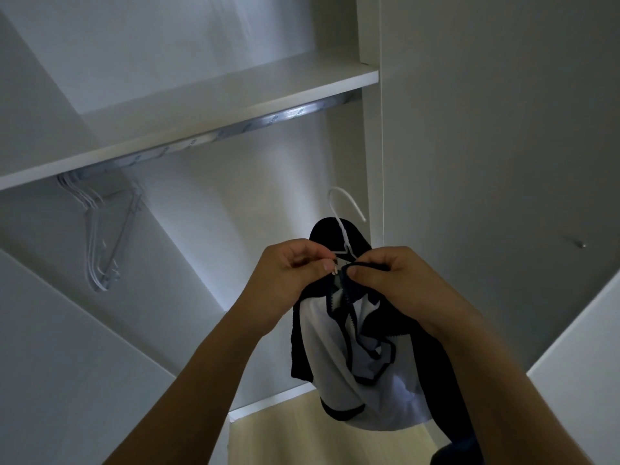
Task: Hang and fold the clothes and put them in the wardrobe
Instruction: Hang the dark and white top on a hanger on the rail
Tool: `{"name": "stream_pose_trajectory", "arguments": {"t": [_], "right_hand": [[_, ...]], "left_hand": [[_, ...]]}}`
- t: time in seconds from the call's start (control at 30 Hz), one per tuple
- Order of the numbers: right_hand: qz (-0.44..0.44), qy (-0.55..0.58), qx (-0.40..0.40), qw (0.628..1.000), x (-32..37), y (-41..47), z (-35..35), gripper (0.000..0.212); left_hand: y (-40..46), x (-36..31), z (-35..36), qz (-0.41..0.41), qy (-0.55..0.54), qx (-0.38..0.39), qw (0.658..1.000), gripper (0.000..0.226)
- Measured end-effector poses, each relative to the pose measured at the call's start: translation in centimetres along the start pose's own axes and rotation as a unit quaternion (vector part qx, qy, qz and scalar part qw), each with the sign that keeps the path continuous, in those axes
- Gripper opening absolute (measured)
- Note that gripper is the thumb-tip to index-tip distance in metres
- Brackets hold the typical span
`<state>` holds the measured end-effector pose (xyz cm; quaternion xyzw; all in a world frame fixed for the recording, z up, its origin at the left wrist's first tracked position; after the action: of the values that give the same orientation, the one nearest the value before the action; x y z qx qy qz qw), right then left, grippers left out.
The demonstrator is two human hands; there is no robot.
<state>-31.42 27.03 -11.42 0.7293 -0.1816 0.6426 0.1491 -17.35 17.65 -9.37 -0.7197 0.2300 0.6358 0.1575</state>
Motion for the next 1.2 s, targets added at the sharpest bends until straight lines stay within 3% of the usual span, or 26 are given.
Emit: {"name": "stream_pose_trajectory", "arguments": {"t": [0.2, 0.43, 0.67, 1.2], "right_hand": [[-0.011, 0.024, -0.042, 0.999, 0.2, 0.5, -0.3, 0.018], [-0.022, 0.019, -0.039, 0.999, 1.0, 0.8, -0.8, 0.020], [-0.012, 0.026, -0.021, 0.999, 1.2, 0.6, -0.5, 0.020], [-0.006, 0.012, -0.021, 1.000, 1.2, 0.2, -0.7, 0.015]], "left_hand": [[-0.2, -0.1, 0.8, 0.010, 0.040, 0.029, 0.999, 0.025], [0.7, 0.1, -0.7, 0.006, -0.029, -0.079, 0.996, 0.013], [0.8, -0.4, 0.2, 0.007, -0.022, -0.011, 1.000, 0.013], [0.7, -0.7, 0.2, 0.009, -0.030, -0.019, 0.999, 0.017]]}}
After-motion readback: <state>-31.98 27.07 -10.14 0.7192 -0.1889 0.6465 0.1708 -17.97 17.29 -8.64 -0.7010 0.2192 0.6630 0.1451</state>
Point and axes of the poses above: each hand's wrist, its own y-axis towards the middle knuckle, its own z-axis out of the palm, x = y × z, the point moved 5 cm from there along y, towards the middle knuckle, and after that the axes turned 9 degrees about -x, right-handed, at the moved point
